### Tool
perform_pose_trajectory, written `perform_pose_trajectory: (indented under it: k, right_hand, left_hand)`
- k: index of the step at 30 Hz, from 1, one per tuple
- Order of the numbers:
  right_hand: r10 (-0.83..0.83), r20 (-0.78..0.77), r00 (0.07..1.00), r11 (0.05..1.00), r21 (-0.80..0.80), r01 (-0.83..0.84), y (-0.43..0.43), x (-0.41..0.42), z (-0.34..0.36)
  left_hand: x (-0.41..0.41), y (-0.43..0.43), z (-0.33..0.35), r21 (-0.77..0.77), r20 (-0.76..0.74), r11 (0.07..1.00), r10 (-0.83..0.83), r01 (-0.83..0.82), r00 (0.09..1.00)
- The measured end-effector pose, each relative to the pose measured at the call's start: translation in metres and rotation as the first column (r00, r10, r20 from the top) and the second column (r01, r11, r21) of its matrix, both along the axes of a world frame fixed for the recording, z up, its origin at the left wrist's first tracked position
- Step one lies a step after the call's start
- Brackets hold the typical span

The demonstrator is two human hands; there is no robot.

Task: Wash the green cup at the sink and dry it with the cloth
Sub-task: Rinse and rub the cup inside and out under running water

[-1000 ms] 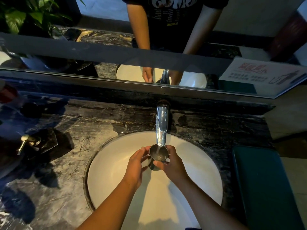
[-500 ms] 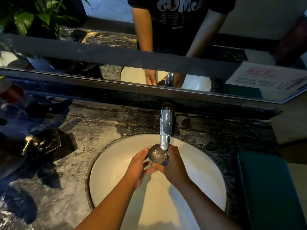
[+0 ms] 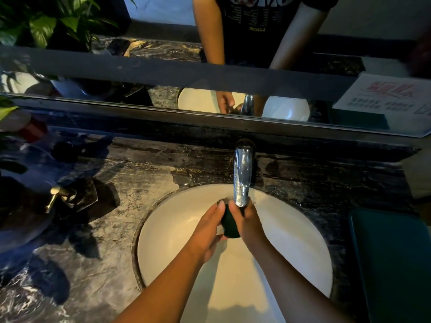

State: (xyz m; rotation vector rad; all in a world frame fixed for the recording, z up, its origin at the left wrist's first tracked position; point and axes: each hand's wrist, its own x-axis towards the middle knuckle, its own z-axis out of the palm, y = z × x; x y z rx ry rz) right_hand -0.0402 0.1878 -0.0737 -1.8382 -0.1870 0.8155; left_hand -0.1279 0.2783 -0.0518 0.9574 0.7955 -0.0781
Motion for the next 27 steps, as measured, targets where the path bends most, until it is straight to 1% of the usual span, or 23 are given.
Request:
perform_pose_trajectory:
  k: [2, 5, 9, 10, 12, 14, 15, 18, 21, 25, 27]
  right_hand:
    - [0.003, -0.054, 0.999, 1.000, 0.024, -0.002, 0.001, -0.006, -0.006]
    - [0.031, -0.109, 0.994, 0.999, -0.020, -0.033, 0.002, -0.008, -0.013]
    - [-0.068, -0.145, 0.987, 0.995, -0.083, 0.057, 0.004, -0.001, -0.011]
    - [-0.095, -0.163, 0.982, 0.993, -0.081, 0.083, 0.004, 0.000, -0.008]
    - [-0.143, -0.260, 0.955, 0.990, -0.052, 0.134, 0.004, 0.003, -0.004]
    - [-0.140, -0.336, 0.931, 0.990, -0.023, 0.141, 0.000, 0.005, 0.000]
    - [-0.126, -0.346, 0.930, 0.991, -0.010, 0.130, -0.002, 0.006, 0.001]
    - [-0.099, -0.339, 0.935, 0.994, 0.002, 0.106, -0.008, 0.008, 0.003]
    - [-0.076, -0.327, 0.942, 0.997, -0.014, 0.076, -0.010, 0.007, 0.004]
    - [0.007, -0.237, 0.971, 0.999, 0.034, 0.001, -0.012, -0.006, -0.003]
    - [0.008, -0.175, 0.984, 1.000, -0.007, -0.009, -0.011, -0.012, -0.005]
  left_hand:
    - [0.006, -0.003, -0.002, -0.031, -0.007, 0.998, 0.063, -0.063, 0.998]
    - [0.013, -0.003, -0.009, -0.068, -0.057, 0.992, 0.107, -0.111, 0.993]
    - [0.016, -0.005, -0.014, -0.106, -0.116, 0.989, 0.093, -0.105, 0.989]
    - [0.017, -0.006, -0.015, -0.110, -0.120, 0.989, 0.089, -0.102, 0.989]
    - [0.018, -0.005, -0.016, -0.112, -0.134, 0.988, 0.090, -0.106, 0.987]
    - [0.016, -0.003, -0.018, -0.107, -0.157, 0.989, 0.089, -0.106, 0.984]
    - [0.015, -0.001, -0.018, -0.111, -0.162, 0.989, 0.083, -0.102, 0.983]
    - [0.010, 0.001, -0.013, -0.138, -0.135, 0.987, 0.061, -0.080, 0.989]
    - [0.008, -0.002, -0.012, -0.131, -0.103, 0.986, 0.087, -0.100, 0.991]
    - [0.008, -0.013, -0.010, -0.117, -0.077, 0.985, 0.116, -0.125, 0.990]
    - [0.008, -0.018, -0.011, -0.078, -0.080, 0.992, 0.096, -0.102, 0.992]
